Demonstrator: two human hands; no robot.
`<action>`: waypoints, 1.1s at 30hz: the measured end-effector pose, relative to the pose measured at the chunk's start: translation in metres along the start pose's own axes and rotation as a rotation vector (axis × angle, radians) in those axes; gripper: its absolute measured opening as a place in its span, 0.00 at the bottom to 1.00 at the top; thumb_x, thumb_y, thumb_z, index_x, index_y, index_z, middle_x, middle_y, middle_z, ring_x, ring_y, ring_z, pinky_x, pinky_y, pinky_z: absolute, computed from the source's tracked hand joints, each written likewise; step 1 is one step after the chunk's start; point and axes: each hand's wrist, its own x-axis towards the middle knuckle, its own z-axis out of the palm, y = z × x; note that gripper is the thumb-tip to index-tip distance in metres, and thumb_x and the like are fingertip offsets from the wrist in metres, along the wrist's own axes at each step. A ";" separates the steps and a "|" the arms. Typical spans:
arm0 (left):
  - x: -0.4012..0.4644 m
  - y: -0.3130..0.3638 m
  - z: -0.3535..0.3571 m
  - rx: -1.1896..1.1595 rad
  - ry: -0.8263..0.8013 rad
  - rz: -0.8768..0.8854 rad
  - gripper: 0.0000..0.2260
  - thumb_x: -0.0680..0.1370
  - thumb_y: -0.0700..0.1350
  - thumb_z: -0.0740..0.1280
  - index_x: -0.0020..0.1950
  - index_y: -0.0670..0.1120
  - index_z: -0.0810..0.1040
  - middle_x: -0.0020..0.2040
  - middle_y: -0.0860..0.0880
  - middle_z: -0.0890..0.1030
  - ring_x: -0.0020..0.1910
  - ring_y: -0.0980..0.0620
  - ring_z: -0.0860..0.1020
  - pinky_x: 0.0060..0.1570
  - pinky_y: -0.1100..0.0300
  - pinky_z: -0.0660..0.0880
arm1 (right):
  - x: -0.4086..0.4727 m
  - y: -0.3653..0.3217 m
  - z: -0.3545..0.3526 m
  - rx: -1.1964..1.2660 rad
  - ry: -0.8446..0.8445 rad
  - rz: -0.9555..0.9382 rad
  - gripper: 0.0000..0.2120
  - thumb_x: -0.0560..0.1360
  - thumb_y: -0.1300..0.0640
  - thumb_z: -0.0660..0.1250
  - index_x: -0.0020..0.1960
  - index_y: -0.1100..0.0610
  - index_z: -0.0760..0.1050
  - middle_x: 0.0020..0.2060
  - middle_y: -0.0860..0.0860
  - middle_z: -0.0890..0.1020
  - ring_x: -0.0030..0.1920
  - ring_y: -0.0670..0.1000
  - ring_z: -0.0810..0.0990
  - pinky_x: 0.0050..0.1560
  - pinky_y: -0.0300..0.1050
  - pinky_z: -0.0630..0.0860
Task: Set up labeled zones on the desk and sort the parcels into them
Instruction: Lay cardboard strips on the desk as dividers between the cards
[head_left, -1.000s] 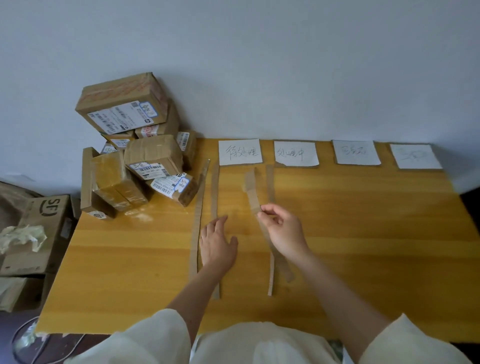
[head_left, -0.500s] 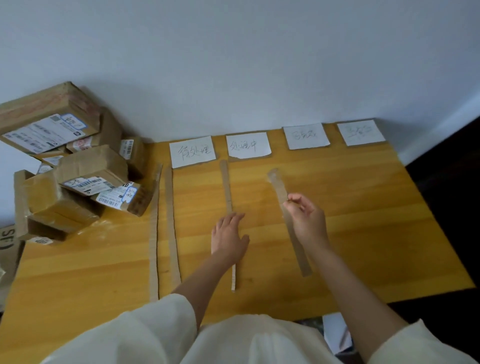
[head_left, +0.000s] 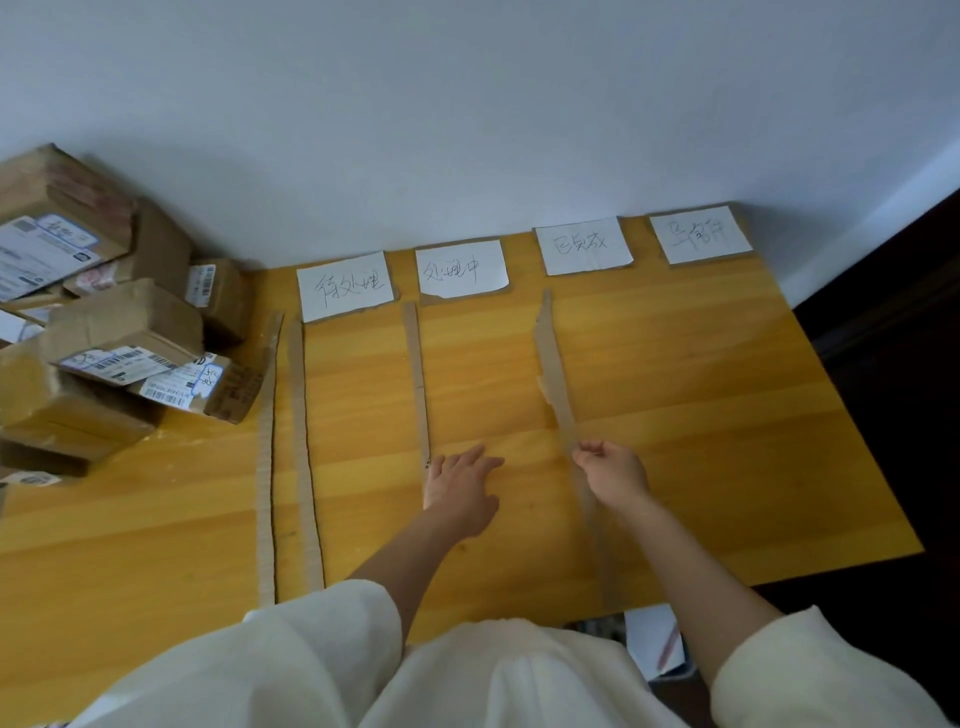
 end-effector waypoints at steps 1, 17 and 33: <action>0.000 0.001 0.002 0.007 -0.005 -0.006 0.25 0.80 0.51 0.61 0.76 0.57 0.59 0.79 0.52 0.53 0.77 0.48 0.54 0.76 0.47 0.48 | 0.004 0.003 0.000 -0.010 -0.010 0.011 0.10 0.79 0.55 0.64 0.58 0.55 0.79 0.54 0.51 0.81 0.50 0.51 0.76 0.48 0.43 0.70; -0.002 0.009 0.012 0.012 -0.009 -0.078 0.25 0.79 0.52 0.62 0.76 0.58 0.60 0.80 0.53 0.47 0.78 0.48 0.50 0.75 0.46 0.46 | 0.020 0.020 0.014 -0.520 -0.033 -0.314 0.23 0.79 0.55 0.66 0.73 0.47 0.67 0.60 0.50 0.72 0.56 0.53 0.76 0.48 0.44 0.76; -0.003 0.007 0.012 -0.025 -0.019 -0.073 0.26 0.79 0.52 0.64 0.76 0.58 0.60 0.80 0.53 0.46 0.78 0.50 0.49 0.76 0.45 0.44 | 0.035 0.009 0.014 -0.562 -0.026 -0.334 0.24 0.78 0.57 0.67 0.72 0.47 0.68 0.64 0.52 0.72 0.59 0.54 0.76 0.53 0.48 0.79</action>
